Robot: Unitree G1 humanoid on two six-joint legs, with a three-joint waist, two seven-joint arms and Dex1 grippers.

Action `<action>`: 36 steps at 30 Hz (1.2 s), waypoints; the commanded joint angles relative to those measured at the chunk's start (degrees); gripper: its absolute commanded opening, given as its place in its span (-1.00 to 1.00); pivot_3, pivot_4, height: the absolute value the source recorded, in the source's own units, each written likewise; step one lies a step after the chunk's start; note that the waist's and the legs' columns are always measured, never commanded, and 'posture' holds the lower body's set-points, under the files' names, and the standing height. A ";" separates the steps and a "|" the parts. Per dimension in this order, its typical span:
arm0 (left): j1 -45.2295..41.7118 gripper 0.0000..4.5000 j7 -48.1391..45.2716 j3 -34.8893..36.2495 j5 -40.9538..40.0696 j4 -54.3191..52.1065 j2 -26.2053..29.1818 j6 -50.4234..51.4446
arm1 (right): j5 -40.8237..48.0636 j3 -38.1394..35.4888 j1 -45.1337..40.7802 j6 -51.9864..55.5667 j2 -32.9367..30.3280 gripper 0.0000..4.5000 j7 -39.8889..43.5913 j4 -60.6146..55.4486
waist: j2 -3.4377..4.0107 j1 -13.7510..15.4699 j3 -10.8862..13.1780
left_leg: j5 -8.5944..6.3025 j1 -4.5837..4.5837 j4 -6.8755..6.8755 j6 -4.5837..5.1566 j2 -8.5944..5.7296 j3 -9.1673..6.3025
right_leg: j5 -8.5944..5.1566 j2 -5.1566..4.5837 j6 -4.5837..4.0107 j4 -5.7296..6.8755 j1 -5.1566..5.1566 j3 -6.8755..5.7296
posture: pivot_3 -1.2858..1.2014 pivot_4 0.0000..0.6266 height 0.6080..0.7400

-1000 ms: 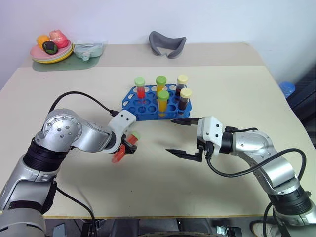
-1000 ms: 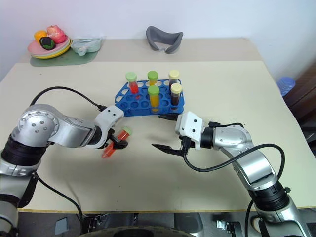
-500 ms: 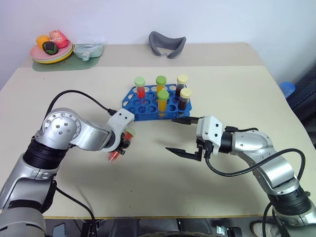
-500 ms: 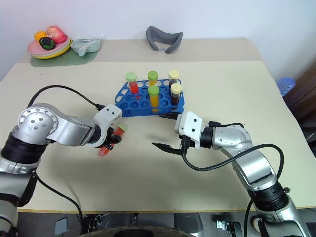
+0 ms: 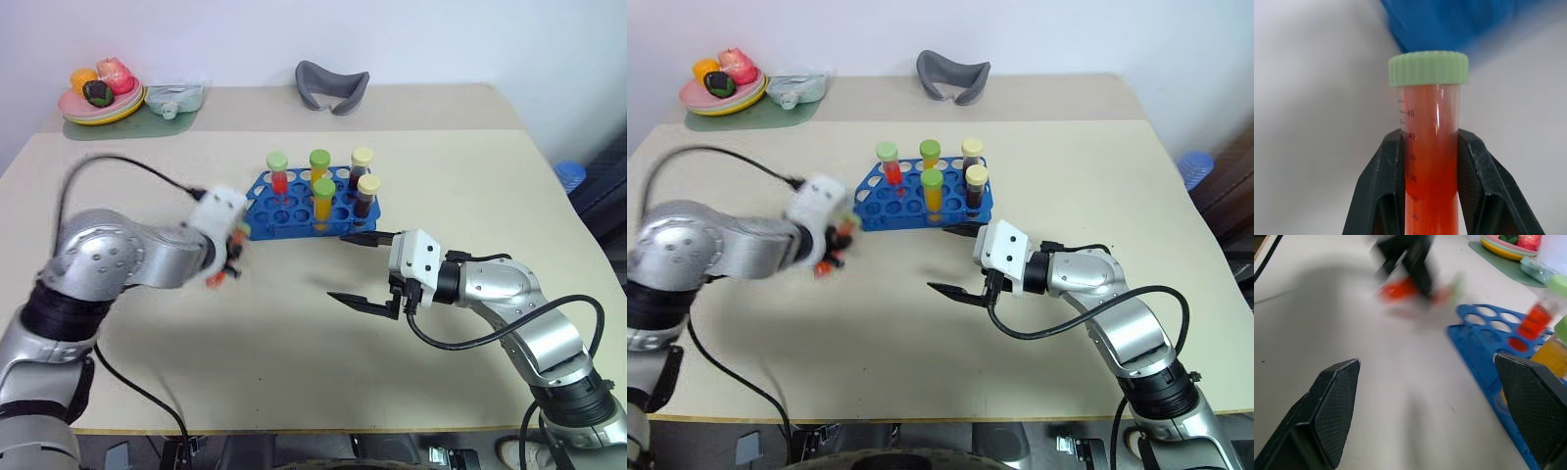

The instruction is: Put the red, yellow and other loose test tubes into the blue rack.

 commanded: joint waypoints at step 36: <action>18.05 -0.65 -39.64 2.78 63.16 29.23 -43.08 -89.96 | 0.69 -5.44 10.42 2.13 2.65 1.00 -9.60 -2.86 | 0.02 -0.05 -0.03 | -0.22 0.07 0.08 0.39 -0.01 0.08 | 0.02 -0.05 0.03 -0.06 0.17 -0.01 | 0.03 -0.52 1.00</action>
